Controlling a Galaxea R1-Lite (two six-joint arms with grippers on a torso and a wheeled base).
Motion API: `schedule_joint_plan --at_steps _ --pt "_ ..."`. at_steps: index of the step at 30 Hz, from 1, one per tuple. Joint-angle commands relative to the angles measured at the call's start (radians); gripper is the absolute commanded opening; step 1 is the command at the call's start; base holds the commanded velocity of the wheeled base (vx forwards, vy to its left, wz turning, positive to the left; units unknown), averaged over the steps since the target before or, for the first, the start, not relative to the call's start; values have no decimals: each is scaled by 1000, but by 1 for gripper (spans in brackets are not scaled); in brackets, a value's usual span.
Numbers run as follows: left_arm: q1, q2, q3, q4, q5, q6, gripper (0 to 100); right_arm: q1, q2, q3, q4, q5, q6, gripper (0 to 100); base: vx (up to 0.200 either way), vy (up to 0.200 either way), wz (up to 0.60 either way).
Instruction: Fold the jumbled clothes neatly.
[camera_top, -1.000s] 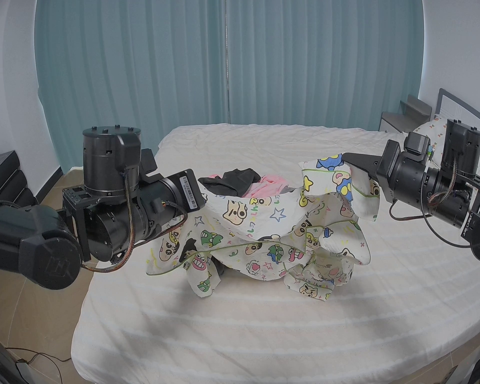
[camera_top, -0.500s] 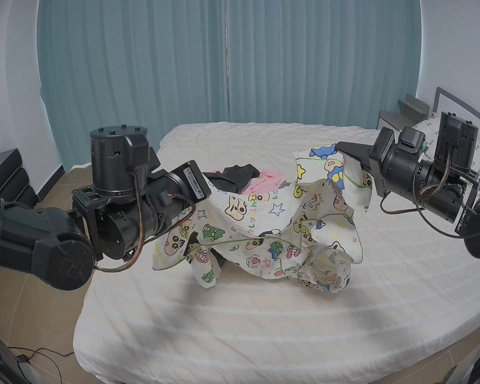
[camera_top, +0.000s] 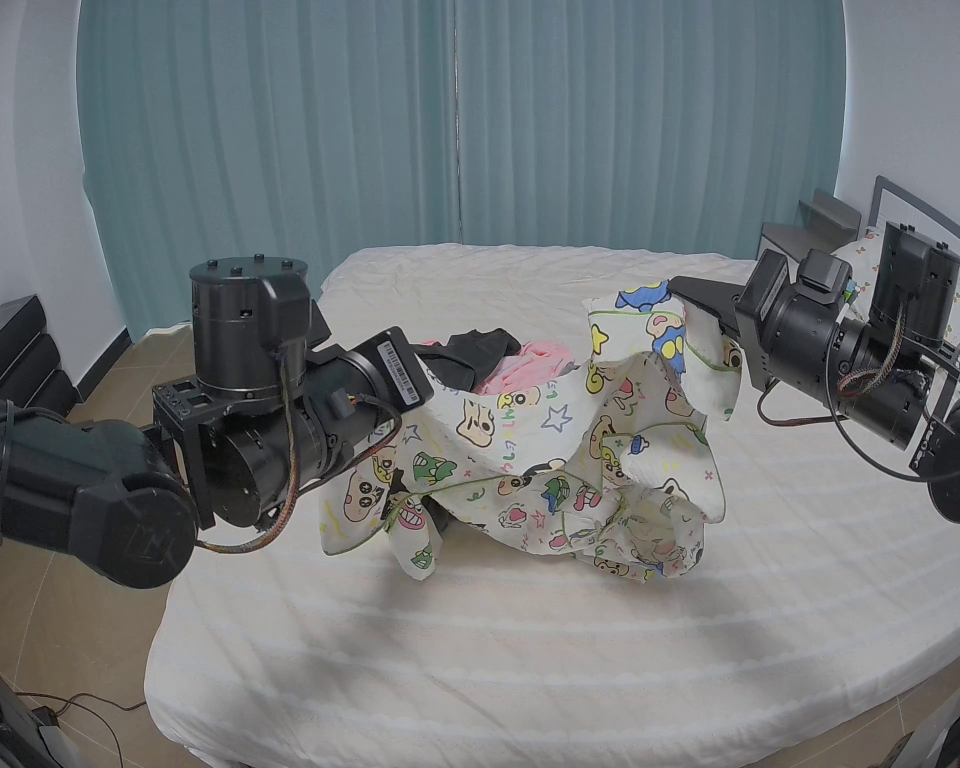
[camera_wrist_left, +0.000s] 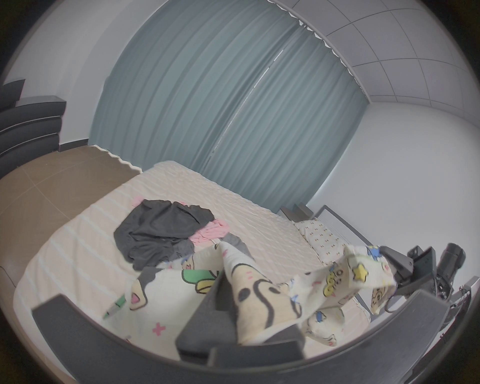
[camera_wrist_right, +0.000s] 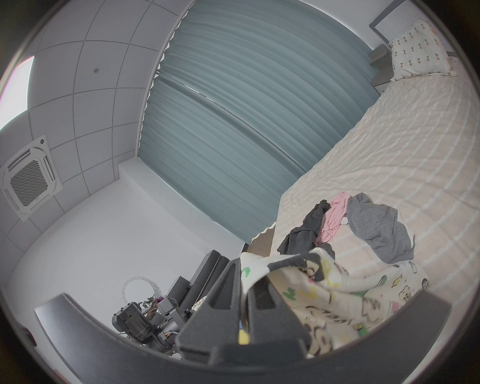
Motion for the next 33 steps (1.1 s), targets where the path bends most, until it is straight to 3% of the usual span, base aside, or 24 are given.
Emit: schedule_joint_plan --at_steps 1,20,29,33 --pt "-19 -1 2 0 0 0 0 2 -17 3 0 0 0 0 0 -200 0" --pt "-88 -6 2 0 2 0 0 -12 -66 39 1 -2 -2 0 0 -200 0" --pt "-89 0 9 0 32 0 0 -12 -66 39 3 -2 -2 0 0 0 0" --pt "-89 0 9 0 32 0 0 -12 -66 38 3 -2 -2 0 -200 0 0"
